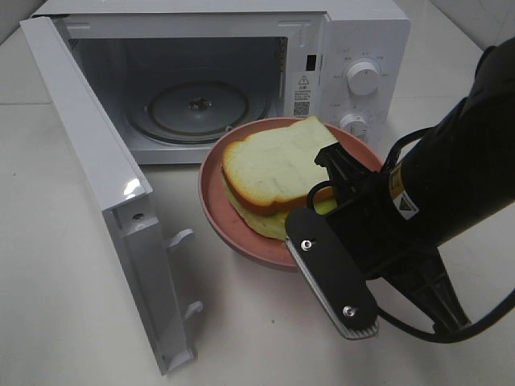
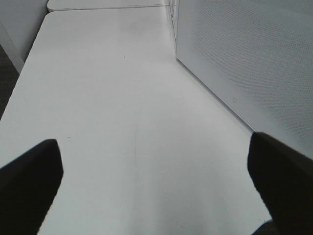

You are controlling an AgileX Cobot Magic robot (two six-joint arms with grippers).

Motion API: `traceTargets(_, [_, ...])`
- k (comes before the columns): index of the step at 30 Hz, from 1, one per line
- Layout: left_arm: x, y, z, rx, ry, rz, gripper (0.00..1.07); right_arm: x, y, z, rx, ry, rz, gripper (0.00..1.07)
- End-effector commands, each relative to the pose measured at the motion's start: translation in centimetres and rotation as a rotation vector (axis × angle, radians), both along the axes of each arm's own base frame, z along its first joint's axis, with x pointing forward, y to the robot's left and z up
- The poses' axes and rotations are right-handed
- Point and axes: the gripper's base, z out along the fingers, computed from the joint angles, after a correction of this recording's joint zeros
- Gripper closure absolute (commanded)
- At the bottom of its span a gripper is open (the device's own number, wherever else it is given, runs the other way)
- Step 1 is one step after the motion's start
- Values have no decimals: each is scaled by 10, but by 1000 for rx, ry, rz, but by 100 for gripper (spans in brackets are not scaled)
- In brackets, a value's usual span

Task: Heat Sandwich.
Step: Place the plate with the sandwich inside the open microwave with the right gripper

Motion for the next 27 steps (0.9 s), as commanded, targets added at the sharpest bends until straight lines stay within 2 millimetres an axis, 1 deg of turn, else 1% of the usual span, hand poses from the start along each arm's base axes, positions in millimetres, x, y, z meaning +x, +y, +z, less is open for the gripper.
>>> traceTargets(1, [-4, 0, 0, -5, -37, 1, 9, 5, -3, 3, 24, -16, 60, 107])
traceTargets(8, [-4, 0, 0, -5, -37, 1, 9, 12, -9, 3, 57, 5, 139, 107])
traceTargets(14, [-4, 0, 0, -5, -37, 1, 9, 15, -11, 3, 78, 10, 115, 107])
traceTargets(23, [-4, 0, 0, -5, -37, 1, 9, 17, -8, 2, 90, -2, 122, 107])
traceTargets(27, [-4, 0, 0, -5, -37, 1, 9, 24, -2, 1, 84, 10, 120, 107])
